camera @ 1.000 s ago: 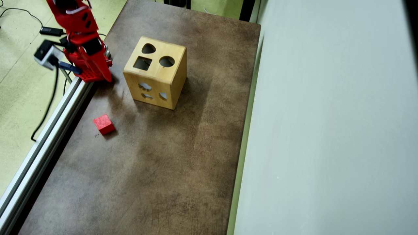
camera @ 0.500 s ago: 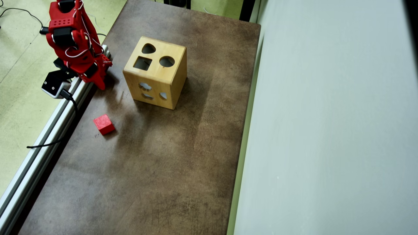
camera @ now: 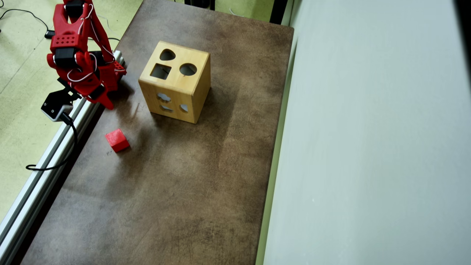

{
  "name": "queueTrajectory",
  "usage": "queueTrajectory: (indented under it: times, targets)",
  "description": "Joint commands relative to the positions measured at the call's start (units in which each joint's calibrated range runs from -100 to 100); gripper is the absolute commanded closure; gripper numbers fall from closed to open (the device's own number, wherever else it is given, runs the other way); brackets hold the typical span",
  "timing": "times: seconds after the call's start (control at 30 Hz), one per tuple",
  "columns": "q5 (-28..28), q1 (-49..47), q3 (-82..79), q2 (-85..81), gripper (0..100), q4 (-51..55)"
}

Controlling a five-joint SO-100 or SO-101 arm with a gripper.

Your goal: Pick and place the red cube on the square hole

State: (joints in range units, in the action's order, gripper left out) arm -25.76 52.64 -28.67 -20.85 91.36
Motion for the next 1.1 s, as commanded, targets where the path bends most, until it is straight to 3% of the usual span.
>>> queueTrajectory:
  times: [0.0, 0.13, 0.33, 0.47, 0.9, 1.07]
  targets:
    - [-0.4, 0.0, 0.9, -0.1, 77, 0.4]
    - [-0.4, 0.0, 0.9, 0.0, 72, -0.3]
    - [-0.4, 0.0, 0.6, 0.1, 43, 0.6]
    - [-0.2, 0.0, 0.8, 0.2, 32, 0.6]
    - [-0.4, -0.3, 0.9, 2.6, 31, -0.5]
    - [-0.4, -0.2, 0.8, 2.7, 30, -7.3]
